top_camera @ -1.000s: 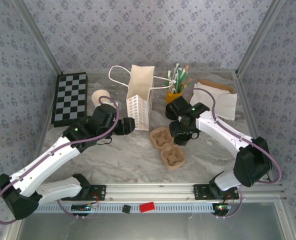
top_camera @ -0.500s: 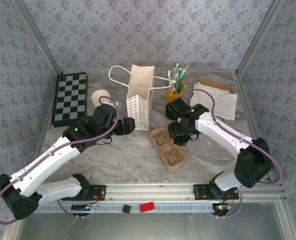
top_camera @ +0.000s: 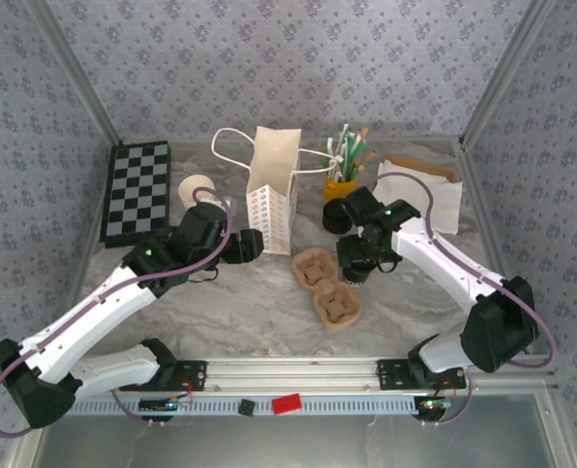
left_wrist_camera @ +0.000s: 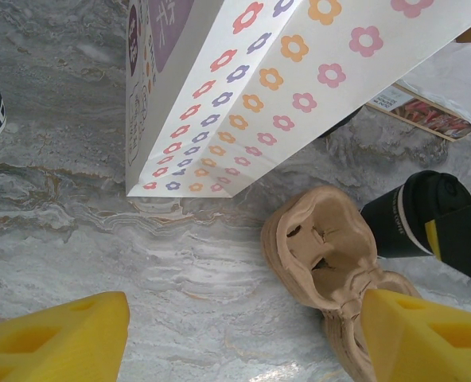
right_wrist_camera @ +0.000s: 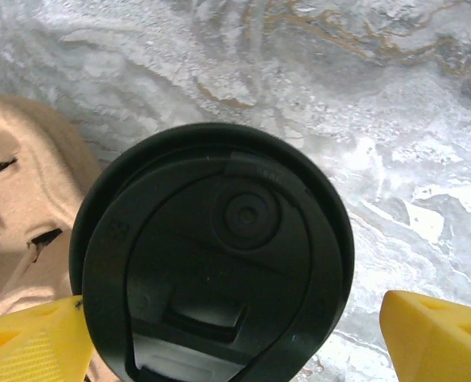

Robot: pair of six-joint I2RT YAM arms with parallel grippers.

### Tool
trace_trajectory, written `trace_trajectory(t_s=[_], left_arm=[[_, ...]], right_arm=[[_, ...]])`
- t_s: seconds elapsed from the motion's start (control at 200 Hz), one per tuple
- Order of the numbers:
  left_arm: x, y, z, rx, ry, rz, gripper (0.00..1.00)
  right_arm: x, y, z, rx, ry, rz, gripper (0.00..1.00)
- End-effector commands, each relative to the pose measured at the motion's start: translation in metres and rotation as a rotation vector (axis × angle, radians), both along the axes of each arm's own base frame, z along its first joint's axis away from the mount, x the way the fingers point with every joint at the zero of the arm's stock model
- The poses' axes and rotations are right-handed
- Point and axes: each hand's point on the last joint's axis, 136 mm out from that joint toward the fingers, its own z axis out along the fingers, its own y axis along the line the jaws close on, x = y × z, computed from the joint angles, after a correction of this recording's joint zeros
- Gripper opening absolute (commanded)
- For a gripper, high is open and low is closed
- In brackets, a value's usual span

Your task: Pack the takeout coffee

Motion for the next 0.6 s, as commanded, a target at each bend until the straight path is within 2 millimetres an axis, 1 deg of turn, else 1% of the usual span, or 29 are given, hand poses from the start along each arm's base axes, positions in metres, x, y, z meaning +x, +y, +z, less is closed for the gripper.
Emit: trace_trajectory(t_s=[0.0, 0.045, 0.105, 0.165, 0.245, 0.38, 0.525, 0.595], left_arm=[[0.001, -0.001, 0.007, -0.009, -0.014, -0.009, 0.76], [0.002, -0.001, 0.007, -0.008, -0.014, -0.008, 0.77], [0.002, -0.001, 0.007, -0.008, -0.014, -0.008, 0.76], [0.003, -0.002, 0.007, -0.01, -0.013, -0.007, 0.76], [0.002, -0.003, 0.007, -0.012, -0.012, -0.011, 0.77], [0.002, -0.002, 0.008, -0.012, -0.012, -0.009, 0.77], [0.002, -0.002, 0.008, -0.013, -0.011, -0.008, 0.76], [0.002, -0.003, 0.007, -0.014, -0.009, -0.011, 0.76]], right_arm=[[-0.005, -0.009, 0.003, 0.036, 0.011, -0.051, 0.91], [0.0, -0.004, 0.003, 0.052, -0.015, -0.023, 0.9], [-0.002, 0.001, 0.002, 0.051, 0.001, -0.001, 0.9], [-0.003, -0.001, 0.001, 0.02, 0.014, -0.005, 0.89], [-0.006, 0.002, -0.005, 0.035, 0.036, -0.005, 0.89], [0.002, -0.004, -0.008, -0.02, 0.033, -0.013, 0.89], [0.008, -0.002, -0.011, -0.03, 0.033, -0.006, 0.87], [0.007, -0.003, -0.015, -0.045, 0.054, -0.001, 0.87]])
